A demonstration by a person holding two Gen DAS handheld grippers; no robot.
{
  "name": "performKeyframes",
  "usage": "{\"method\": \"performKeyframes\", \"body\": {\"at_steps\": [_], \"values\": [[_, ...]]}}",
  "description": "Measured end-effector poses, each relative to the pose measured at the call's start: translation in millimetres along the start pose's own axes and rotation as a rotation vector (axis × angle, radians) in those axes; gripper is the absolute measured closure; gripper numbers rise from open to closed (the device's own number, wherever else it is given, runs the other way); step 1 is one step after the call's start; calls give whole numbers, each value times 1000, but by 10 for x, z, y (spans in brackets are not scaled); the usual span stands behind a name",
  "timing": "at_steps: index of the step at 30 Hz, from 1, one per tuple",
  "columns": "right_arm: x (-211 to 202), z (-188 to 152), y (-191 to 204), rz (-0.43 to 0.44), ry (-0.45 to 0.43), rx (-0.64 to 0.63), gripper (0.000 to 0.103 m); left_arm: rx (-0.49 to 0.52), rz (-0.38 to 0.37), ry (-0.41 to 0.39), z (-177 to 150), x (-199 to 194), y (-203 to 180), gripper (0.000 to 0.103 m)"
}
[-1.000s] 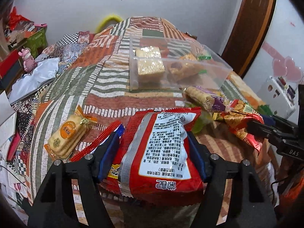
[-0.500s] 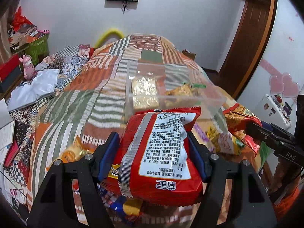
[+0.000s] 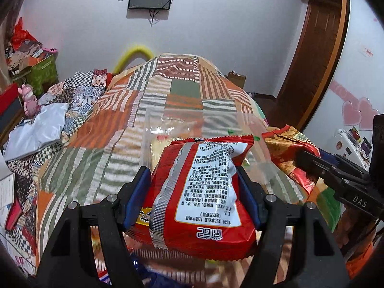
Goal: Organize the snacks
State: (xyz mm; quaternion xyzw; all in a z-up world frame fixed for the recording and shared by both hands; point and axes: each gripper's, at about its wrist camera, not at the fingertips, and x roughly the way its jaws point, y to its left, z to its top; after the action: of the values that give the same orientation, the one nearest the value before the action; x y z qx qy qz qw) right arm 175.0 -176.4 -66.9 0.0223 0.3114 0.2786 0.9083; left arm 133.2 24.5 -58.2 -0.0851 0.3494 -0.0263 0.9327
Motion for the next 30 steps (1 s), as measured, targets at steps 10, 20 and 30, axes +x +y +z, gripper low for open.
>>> {"method": "performKeyframes", "body": {"at_steps": [10, 20, 30], "values": [[245, 269, -25, -17, 2, -20, 51, -1, 22, 44, 331, 401, 24, 33], [678, 449, -23, -32, 63, -57, 51, 13, 80, 68, 579, 831, 125, 33], [1090, 456, -93, -46, 159, -64, 51, 37, 120, 113, 653, 1244, 166, 33]]}}
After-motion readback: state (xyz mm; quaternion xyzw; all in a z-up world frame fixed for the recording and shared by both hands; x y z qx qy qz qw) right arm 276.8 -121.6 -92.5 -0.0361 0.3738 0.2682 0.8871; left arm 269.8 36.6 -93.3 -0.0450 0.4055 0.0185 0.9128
